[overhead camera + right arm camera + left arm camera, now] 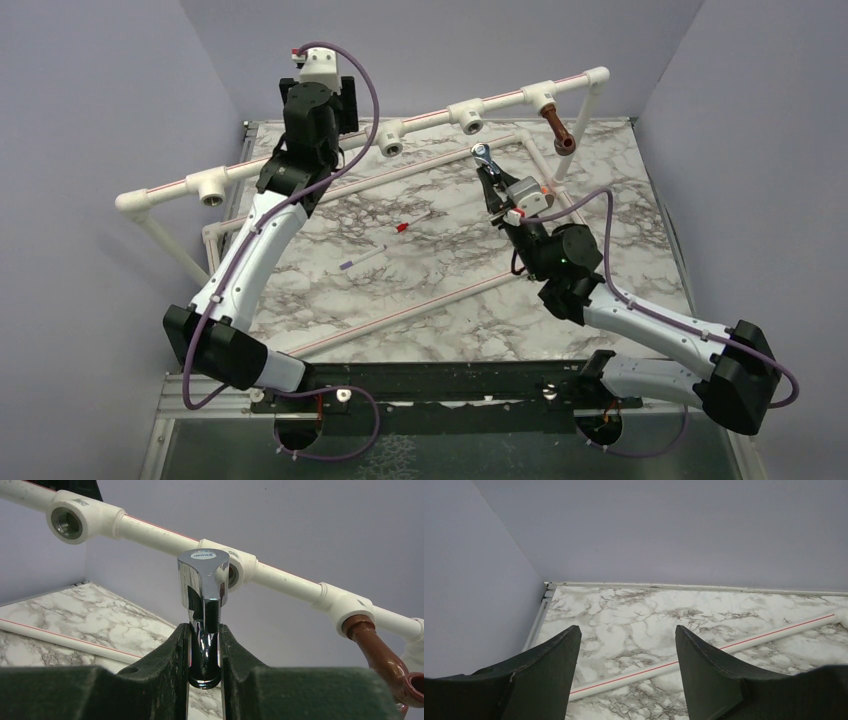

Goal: Install the water faucets

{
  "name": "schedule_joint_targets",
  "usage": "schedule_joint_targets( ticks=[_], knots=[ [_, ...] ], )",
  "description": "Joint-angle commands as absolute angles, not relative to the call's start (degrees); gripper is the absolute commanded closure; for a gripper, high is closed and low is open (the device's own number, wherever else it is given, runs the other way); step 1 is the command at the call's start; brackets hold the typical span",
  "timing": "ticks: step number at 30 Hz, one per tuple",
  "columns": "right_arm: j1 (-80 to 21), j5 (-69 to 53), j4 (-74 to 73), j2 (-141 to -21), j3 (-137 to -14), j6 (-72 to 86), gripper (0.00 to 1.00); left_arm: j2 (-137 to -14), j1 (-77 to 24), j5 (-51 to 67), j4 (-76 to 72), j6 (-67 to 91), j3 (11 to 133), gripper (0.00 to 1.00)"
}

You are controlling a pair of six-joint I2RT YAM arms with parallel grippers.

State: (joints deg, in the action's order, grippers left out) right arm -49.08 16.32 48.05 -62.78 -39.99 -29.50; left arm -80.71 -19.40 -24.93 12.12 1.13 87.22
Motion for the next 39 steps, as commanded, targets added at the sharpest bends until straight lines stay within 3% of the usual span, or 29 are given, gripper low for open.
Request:
schedule_joint_targets(
  ticks=[1, 15, 39],
  knots=[
    [-49.4, 18.1, 47.8, -62.4, -42.8, -27.5, 1.0, -80.3, -23.1, -32.7, 10.0, -6.5, 88.7, 0.29],
    [-49.3, 20.8, 43.1, -61.8, -45.6, -29.8, 0.99, -76.1, -25.0, -31.4, 8.7, -9.8, 82.4, 0.28],
    [-46.1, 20.8, 49.6, -68.2, -48.5, -28.8, 0.99, -76.4, -22.1, -28.5, 8.1, -8.8, 80.6, 0.27]
  ],
)
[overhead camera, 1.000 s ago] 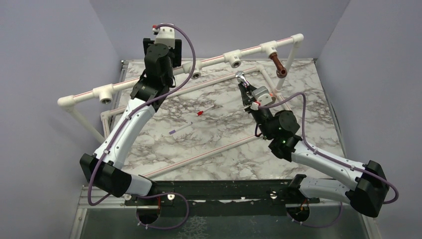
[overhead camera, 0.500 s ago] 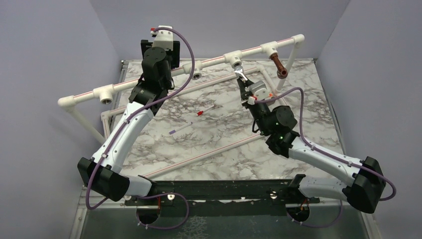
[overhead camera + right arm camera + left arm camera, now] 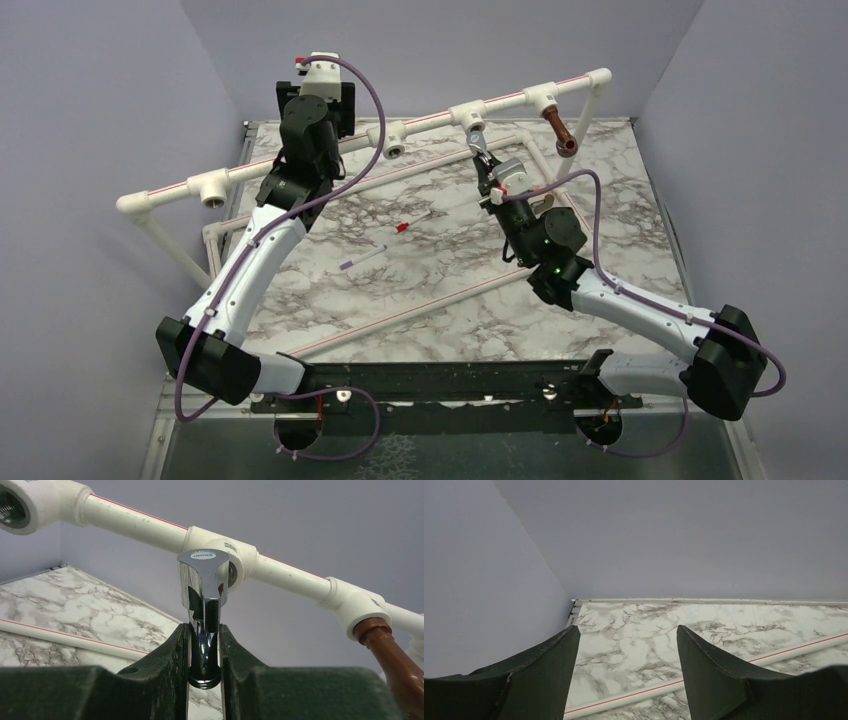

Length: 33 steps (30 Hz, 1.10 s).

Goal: Install the water faucets

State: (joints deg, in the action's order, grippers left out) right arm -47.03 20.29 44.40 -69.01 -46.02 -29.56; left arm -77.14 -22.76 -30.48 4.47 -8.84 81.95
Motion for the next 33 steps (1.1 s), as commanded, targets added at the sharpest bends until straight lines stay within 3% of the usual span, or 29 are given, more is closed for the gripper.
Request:
schedule_joint_targets(
  ticks=[1, 33],
  knots=[
    [-46.0, 20.6, 49.5, -68.3, -48.7, -28.6, 0.99, -76.4, -21.9, -28.3, 8.1, -8.7, 80.5, 0.27],
    [-45.7, 16.8, 39.8, -65.4, -51.7, -20.2, 0.99, -76.0, -19.0, -26.4, 7.9, -7.6, 79.6, 0.27]
  ],
)
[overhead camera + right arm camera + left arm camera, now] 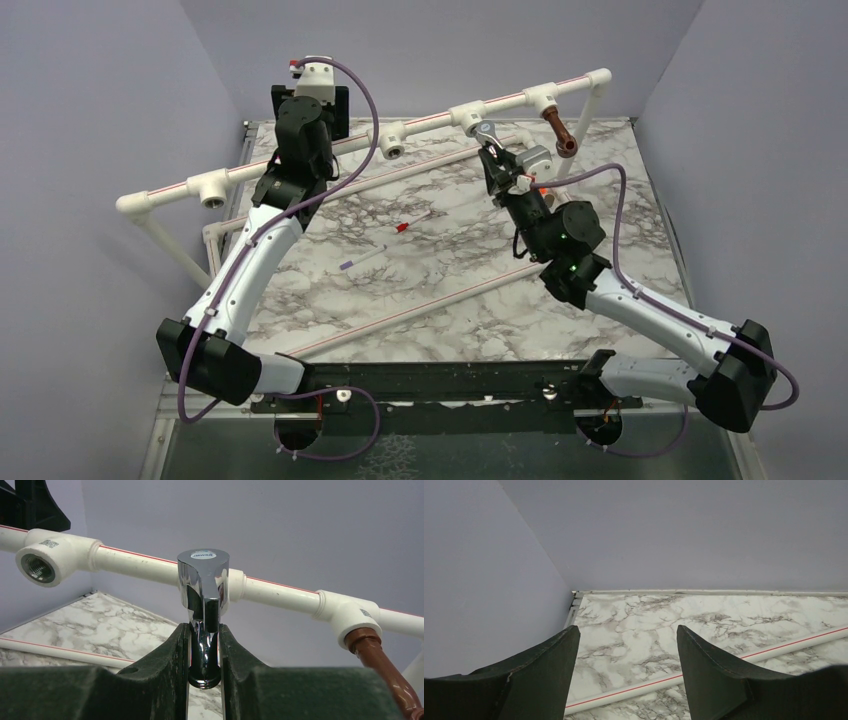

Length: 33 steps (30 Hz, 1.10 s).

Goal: Install the water faucets

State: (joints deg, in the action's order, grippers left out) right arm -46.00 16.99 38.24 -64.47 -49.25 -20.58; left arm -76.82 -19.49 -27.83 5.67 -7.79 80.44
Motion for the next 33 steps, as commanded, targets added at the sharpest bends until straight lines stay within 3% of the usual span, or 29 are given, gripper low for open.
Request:
schedule_joint_targets(
  ticks=[1, 33],
  knots=[
    [-45.6, 17.1, 40.1, -65.7, -51.8, -20.5, 0.99, -76.0, -19.0, -26.4, 7.9, -7.6, 79.6, 0.27],
    [-45.7, 21.9, 51.4, -70.7, -47.8, -24.1, 0.99, -75.9, -17.7, -25.0, 8.1, -6.9, 79.4, 0.27]
  ],
)
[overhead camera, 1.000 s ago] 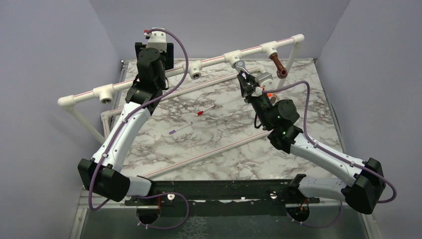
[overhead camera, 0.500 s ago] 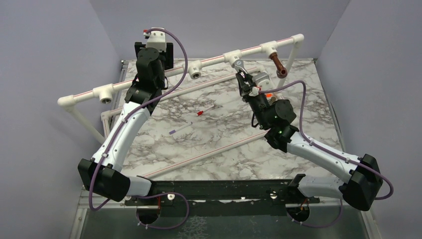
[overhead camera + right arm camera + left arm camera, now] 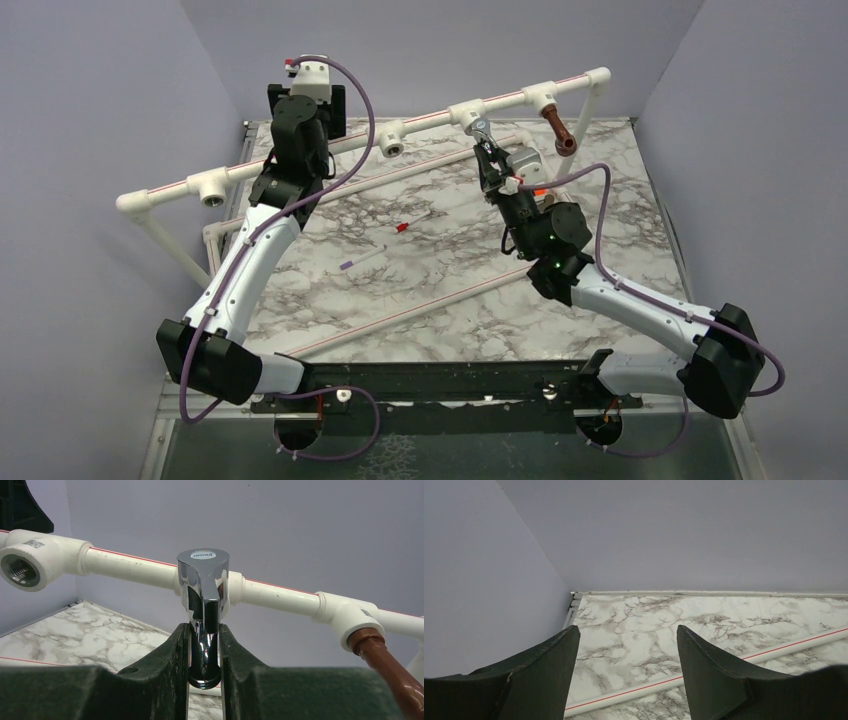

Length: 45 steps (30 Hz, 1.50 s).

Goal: Install the water faucets

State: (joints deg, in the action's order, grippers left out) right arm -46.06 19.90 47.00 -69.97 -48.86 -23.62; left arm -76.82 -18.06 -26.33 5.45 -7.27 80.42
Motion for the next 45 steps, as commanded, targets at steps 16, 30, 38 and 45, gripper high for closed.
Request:
schedule_joint_targets(
  ticks=[16, 30, 38, 45],
  knots=[
    [-45.7, 20.8, 53.8, -71.2, -46.8, -23.3, 1.0, -76.2, -16.8, -23.7, 8.5, -6.1, 79.6, 0.27],
    [-45.7, 19.7, 56.5, -72.0, -47.1, -23.5, 0.99, -76.6, -16.5, -23.1, 8.8, -5.7, 79.5, 0.27],
    [-45.7, 18.9, 56.3, -72.4, -47.8, -23.5, 0.99, -76.7, -16.3, -22.9, 8.9, -5.7, 79.5, 0.27],
    [-45.7, 19.0, 56.2, -71.9, -48.3, -24.0, 0.99, -76.8, -16.2, -22.8, 8.9, -5.7, 79.4, 0.27]
  ],
)
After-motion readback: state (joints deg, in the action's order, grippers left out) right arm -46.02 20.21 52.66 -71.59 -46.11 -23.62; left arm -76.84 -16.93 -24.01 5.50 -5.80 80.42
